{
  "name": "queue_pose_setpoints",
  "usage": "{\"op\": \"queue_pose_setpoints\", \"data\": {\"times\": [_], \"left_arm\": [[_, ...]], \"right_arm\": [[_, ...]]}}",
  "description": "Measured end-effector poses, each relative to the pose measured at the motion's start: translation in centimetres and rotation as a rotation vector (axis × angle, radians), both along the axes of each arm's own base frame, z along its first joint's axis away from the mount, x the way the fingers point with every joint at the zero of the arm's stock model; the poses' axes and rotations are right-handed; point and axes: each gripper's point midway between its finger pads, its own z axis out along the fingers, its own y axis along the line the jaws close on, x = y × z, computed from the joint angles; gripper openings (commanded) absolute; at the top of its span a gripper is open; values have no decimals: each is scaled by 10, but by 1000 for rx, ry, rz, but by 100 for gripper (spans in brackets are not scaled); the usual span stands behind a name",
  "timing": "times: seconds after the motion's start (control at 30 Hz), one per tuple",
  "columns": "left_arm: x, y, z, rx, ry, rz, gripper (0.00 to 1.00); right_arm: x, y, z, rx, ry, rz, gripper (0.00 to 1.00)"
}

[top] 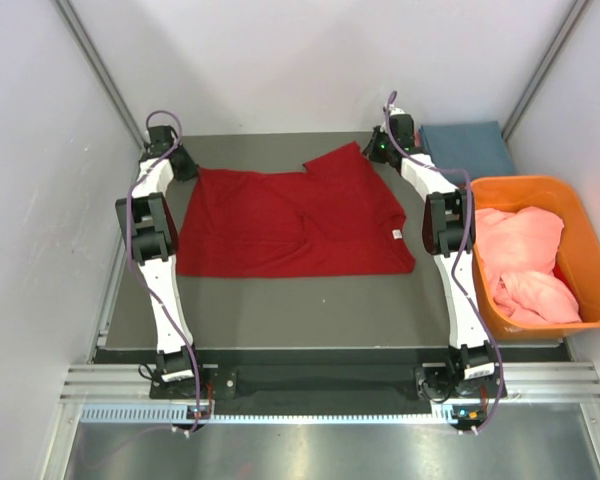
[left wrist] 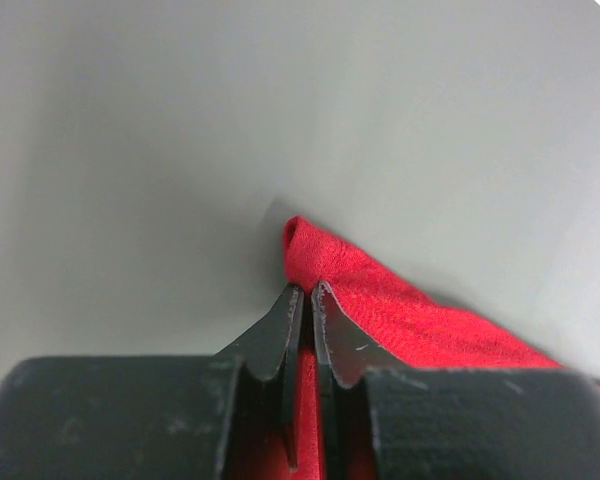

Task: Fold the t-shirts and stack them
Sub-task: Fold the tshirt

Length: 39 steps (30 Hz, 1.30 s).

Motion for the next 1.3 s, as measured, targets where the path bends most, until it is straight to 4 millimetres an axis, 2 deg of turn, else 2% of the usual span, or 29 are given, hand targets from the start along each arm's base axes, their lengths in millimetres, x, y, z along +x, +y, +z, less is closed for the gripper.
{"op": "queue_pose_setpoints", "data": {"times": [0.07,0.17,0.2,0.3,0.4,0.7,0.8,0.9,0.93,0.97,1.03,1.13,1.23,1.3], "left_arm": [[0,2,0,1,0,2,15],[0,4,0,2,-2,4,31],[0,5,1,4,-5,4,33],[2,7,3,6,-16,6,37],[3,8,4,0,-22,1,39],[3,4,5,-22,-31,-24,34],[4,2,5,-30,-33,-31,28],[7,-1,3,-41,-42,-42,15],[7,-1,3,-45,-42,-45,7],[7,-2,3,-49,-43,-46,2],[7,-3,4,-53,-45,-54,0],[8,-4,5,-56,-49,-60,0],[8,-5,6,-59,-52,-66,0],[8,-6,6,-62,-53,-69,0]], "right_arm": [[0,-1,-2,-8,0,1,0],[0,-1,-2,-11,-1,4,21],[0,-1,-2,-8,0,2,30],[-1,-1,-2,0,4,4,35],[-1,0,-2,13,9,6,36],[-6,8,1,65,26,36,32],[-7,9,1,70,30,43,29],[-8,10,0,73,37,47,28],[-9,10,0,74,39,47,28],[-9,10,-1,74,42,48,28],[-9,10,-2,72,45,47,27],[-10,9,-2,70,48,45,21],[-10,9,-3,66,52,45,0],[-11,8,-4,64,56,40,0]]}}
